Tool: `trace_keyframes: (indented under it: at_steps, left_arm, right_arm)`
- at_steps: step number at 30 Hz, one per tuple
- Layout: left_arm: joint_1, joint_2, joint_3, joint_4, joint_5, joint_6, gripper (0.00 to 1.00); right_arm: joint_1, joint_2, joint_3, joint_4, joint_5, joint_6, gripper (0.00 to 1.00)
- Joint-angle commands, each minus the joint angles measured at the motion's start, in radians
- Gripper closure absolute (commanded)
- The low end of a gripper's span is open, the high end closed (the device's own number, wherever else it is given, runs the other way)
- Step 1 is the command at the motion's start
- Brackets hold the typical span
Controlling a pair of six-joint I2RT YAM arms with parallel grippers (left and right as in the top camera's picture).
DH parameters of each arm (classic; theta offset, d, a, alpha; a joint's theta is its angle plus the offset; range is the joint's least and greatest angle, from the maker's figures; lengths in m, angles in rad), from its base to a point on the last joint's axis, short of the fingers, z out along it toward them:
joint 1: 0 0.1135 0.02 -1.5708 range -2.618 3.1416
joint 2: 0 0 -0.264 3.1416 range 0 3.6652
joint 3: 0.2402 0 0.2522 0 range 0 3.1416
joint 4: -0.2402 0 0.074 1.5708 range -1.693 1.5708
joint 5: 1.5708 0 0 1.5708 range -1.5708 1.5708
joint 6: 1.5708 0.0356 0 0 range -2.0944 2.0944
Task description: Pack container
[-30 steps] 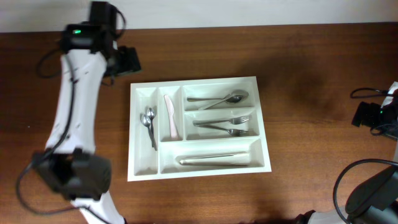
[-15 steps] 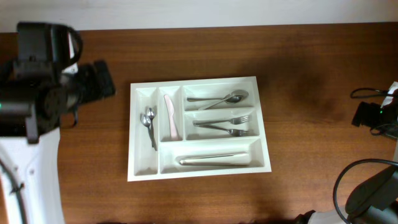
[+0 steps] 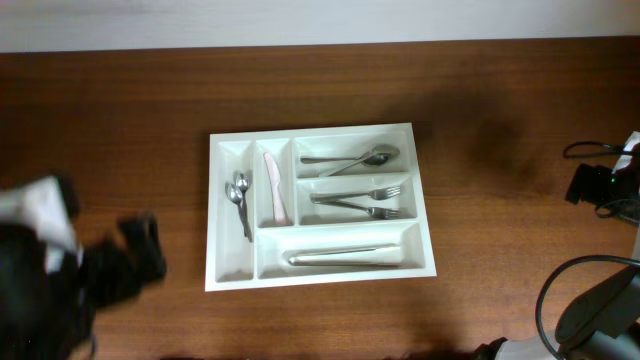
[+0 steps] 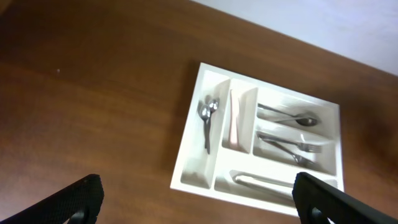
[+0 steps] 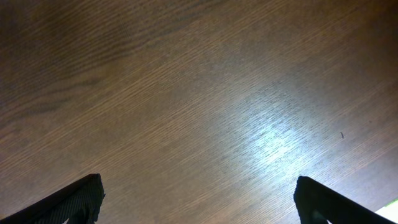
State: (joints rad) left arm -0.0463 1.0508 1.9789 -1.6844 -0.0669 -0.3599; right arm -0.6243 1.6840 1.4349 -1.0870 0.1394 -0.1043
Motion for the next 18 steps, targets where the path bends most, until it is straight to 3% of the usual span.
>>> trace_keyframes:
  at_steps: [1,8,18]
  left_arm:
    - [0.003,-0.188,-0.138,-0.003,0.024,-0.034,0.01]
    - [0.003,-0.381,-0.294,0.006,-0.048,-0.077,0.01]
    - [0.003,-0.401,-0.314,-0.003,-0.051,-0.076,0.01]
  right_arm:
    - [-0.005,-0.007,-0.002,0.003,-0.001,0.009,0.01]
    - [-0.005,-0.007,-0.002,0.003,-0.001,0.009,0.01]
    - [-0.005,-0.007,-0.002,0.003,-0.001,0.009,0.01]
